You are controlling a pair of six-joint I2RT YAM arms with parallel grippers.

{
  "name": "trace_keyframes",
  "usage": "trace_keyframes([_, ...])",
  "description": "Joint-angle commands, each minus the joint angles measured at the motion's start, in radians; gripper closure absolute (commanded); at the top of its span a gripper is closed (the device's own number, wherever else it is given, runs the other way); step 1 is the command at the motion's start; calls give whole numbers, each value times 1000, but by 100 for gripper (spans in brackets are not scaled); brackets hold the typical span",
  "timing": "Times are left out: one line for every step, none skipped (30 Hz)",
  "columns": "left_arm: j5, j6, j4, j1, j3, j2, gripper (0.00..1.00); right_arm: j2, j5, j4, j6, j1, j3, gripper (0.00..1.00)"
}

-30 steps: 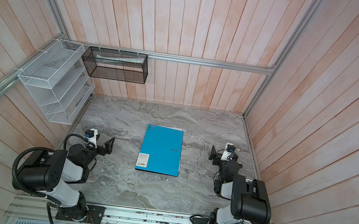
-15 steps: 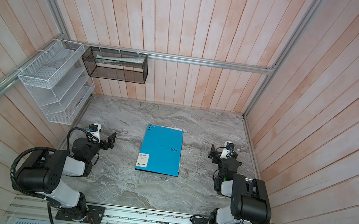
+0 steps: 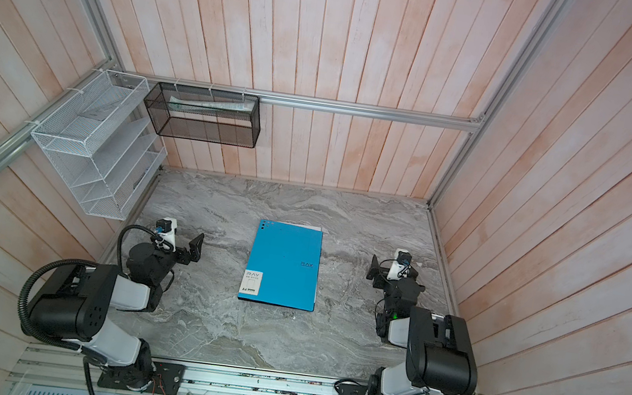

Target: Put the files into the folder

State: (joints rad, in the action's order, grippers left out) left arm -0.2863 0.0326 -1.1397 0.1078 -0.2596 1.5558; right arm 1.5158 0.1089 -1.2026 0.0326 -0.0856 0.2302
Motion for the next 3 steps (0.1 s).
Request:
trace_keyframes([8, -15, -1, -3, -17, -12, 0, 4, -15, 12, -6, 7, 21, 2])
trace_keyframes([8, -15, -1, -4, -17, -11, 0, 4, -15, 12, -7, 7, 20, 2])
trace_keyframes([9, -15, 0, -4, -18, -12, 0, 4, -17, 9, -8, 8, 19, 2])
